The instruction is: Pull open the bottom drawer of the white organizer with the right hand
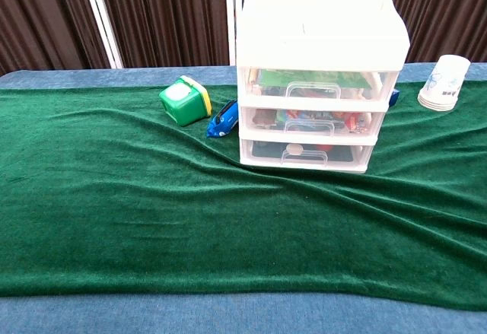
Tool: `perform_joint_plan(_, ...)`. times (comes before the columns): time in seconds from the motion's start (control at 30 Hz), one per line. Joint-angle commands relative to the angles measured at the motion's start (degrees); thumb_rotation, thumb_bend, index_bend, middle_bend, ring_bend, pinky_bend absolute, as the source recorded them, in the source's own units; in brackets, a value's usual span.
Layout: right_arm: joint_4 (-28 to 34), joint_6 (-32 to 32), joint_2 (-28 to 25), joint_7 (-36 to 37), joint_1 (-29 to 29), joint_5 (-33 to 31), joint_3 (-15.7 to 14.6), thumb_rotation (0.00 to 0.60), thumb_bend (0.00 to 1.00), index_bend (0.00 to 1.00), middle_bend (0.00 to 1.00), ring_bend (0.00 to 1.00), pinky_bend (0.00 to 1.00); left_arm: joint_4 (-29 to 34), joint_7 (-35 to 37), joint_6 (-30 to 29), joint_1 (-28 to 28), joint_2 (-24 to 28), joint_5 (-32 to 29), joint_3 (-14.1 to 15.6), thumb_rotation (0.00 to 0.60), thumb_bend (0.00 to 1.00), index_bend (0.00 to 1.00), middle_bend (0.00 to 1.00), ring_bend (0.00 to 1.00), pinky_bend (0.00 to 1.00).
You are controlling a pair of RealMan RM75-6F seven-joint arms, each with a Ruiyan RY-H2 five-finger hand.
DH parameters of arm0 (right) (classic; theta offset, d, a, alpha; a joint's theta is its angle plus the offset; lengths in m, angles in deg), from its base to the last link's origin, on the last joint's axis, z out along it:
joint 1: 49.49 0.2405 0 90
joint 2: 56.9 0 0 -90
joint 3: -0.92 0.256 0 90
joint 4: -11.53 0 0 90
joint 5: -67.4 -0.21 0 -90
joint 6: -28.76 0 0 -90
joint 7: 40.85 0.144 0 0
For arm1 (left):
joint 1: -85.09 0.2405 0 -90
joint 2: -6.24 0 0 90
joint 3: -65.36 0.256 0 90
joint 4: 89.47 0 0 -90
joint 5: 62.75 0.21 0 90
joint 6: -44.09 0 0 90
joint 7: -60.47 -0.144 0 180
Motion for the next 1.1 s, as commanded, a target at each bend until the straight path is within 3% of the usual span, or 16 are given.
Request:
perform_joint_plan(0.03, 0.1, -0.1, -0.1, 0.2, 0.0, 0.2, -0.1, 0.6, 0.15, 0.0, 0.0, 0.0, 0.0, 0.1, 0.0, -0.2, 0.1, 0.0, 0.2, 0.0, 0.6, 0.0, 0.0, 0.0, 0.0, 0.0)
perform_joint_plan(0.77, 0.9, 0.8, -0.2, 1.7, 0.4, 2.4, -1.4, 0.6, 0.15, 0.01, 0.0, 0.0, 0.0, 0.5, 0.8, -0.3, 0.1, 0.4, 0.0, -0.2, 0.6, 0.0, 0.0, 0.0, 0.0, 0.0)
perform_joint_plan(0.8, 1.0, 0.9, -0.1, 2.2, 0.5, 2.7, -1.6, 0.6, 0.15, 0.03, 0.04, 0.03, 0.03, 0.5, 0.8, -0.4, 0.1, 0.5, 0.0, -0.2, 0.6, 0.0, 0.0, 0.0, 0.0, 0.0)
perform_joint_plan(0.87, 1.0, 1.0, 0.2, 2.8, 0.7, 2.9, -1.5, 0.6, 0.15, 0.08, 0.19, 0.19, 0.17, 0.5, 0.9, -0.6, 0.2, 0.5, 0.0, -0.2, 0.6, 0.0, 0.0, 0.0, 0.0, 0.0)
perform_joint_plan(0.93, 1.4, 1.8, 0.8, 3.7, 1.2, 2.8, -1.5, 0.6, 0.16, 0.11, 0.43, 0.47, 0.4, 0.6, 1.1, -0.8, 0.3, 0.6, 0.1, -0.3, 0.6, 0.0, 0.0, 0.0, 0.0, 0.0)
perform_joint_plan(1.03, 2.8, 4.8, 1.7, 4.6, 2.5, 1.9, -1.7, 0.6, 0.19, 0.11, 0.68, 0.76, 0.61, 0.7, 1.4, -1.2, 0.4, 0.8, 0.1, -0.4, 0.6, 0.0, 0.0, 0.0, 0.0, 0.0)
perform_joint_plan(1.1, 3.8, 7.5, 2.8, 4.7, 3.8, 1.0, -1.7, 0.6, 0.24, 0.11, 0.79, 0.85, 0.69, 0.7, 1.5, -1.2, 0.4, 0.8, 0.2, -0.4, 0.6, 0.0, 0.0, 0.0, 0.0, 0.0)
